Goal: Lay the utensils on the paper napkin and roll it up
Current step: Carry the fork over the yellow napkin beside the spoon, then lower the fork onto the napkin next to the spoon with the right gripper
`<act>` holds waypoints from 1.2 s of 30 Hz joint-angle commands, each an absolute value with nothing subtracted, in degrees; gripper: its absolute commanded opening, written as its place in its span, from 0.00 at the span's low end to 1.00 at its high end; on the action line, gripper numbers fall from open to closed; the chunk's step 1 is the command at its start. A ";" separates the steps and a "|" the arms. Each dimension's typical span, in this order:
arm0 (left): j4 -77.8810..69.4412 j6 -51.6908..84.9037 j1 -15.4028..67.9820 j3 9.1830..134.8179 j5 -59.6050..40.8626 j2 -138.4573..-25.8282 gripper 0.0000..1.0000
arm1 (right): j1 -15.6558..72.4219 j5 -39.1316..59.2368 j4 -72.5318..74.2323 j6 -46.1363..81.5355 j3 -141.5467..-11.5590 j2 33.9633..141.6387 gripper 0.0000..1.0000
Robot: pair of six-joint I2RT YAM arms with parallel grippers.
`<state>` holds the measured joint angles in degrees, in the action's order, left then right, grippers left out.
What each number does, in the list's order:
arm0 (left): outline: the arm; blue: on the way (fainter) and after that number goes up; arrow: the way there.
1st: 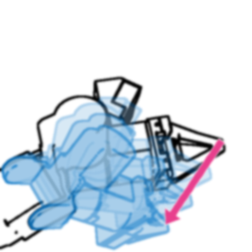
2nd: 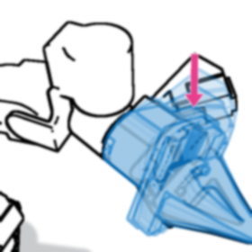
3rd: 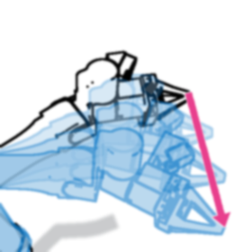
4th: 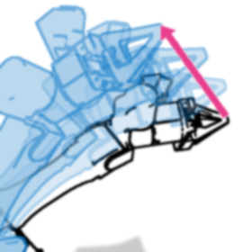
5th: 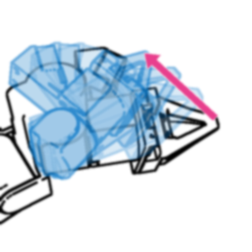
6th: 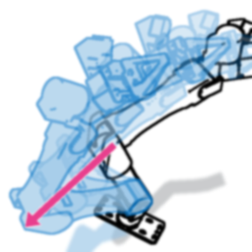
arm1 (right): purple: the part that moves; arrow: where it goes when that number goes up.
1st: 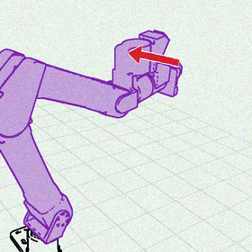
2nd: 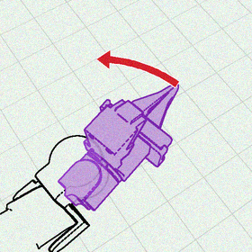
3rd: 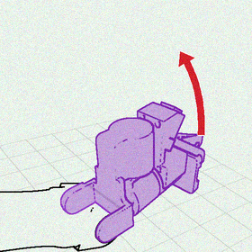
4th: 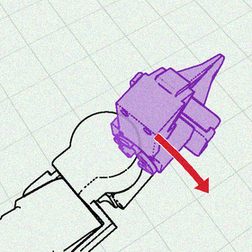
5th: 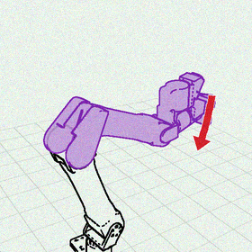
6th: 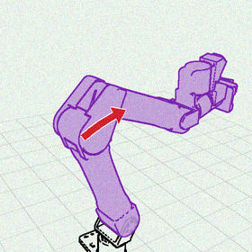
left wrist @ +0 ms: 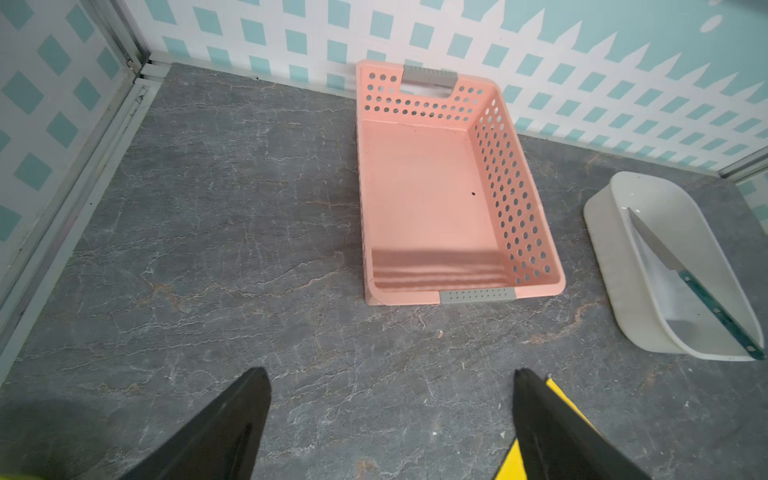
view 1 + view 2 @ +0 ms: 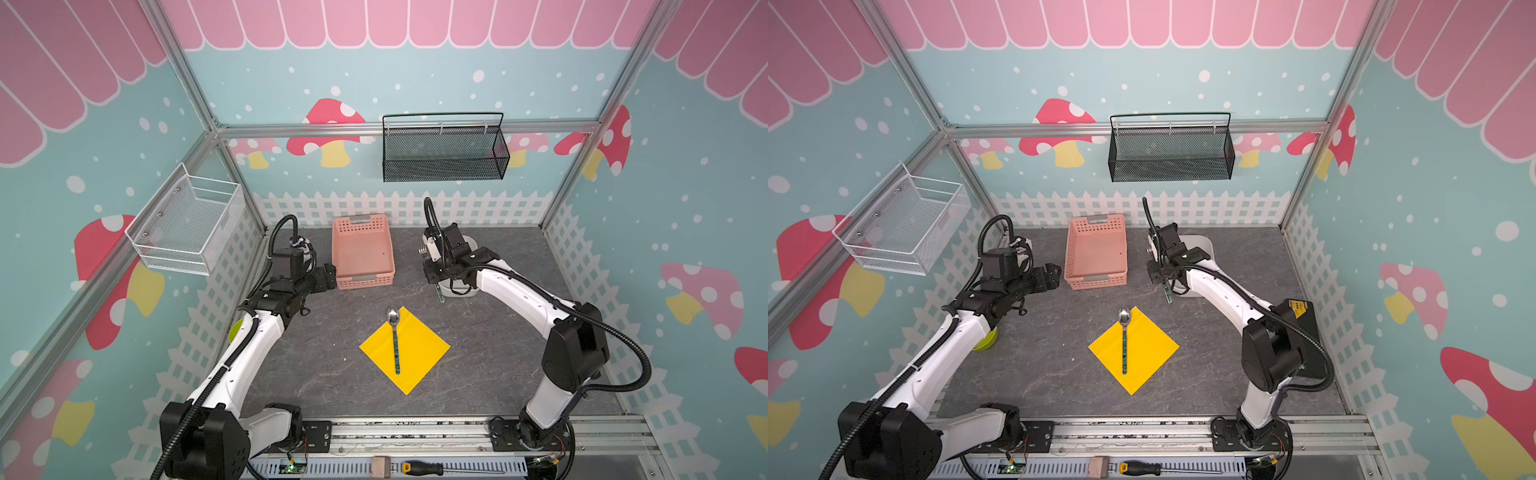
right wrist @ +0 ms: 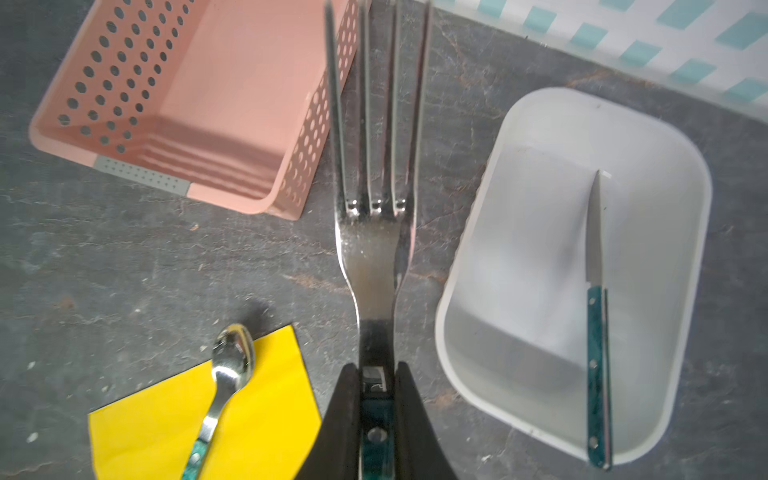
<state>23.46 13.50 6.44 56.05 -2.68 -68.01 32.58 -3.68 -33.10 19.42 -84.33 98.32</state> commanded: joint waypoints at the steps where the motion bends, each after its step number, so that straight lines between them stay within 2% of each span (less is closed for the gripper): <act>1: 23.81 15.69 6.16 55.97 -6.51 -66.96 0.92 | 34.63 -1.54 -35.74 29.28 -81.01 96.43 0.04; 6: 24.57 17.68 6.16 56.03 -10.11 -68.47 0.92 | 37.59 -1.41 -37.16 36.15 -77.86 95.84 0.03; 14: 27.26 16.65 9.42 57.22 -7.50 -67.85 0.92 | 40.61 0.79 -38.36 45.70 -74.84 97.13 0.02; 26: 30.36 15.88 12.81 59.08 -1.48 -68.51 0.94 | 43.58 3.74 -40.25 49.83 -81.22 107.61 0.01; 36: 32.13 14.86 14.22 60.00 1.37 -69.27 0.94 | 44.25 5.26 -41.36 49.92 -82.00 111.52 0.01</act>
<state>30.44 16.01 13.23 58.13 -0.86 -68.93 43.72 4.71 -39.64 48.53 -80.66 110.17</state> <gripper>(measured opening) 0.944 0.136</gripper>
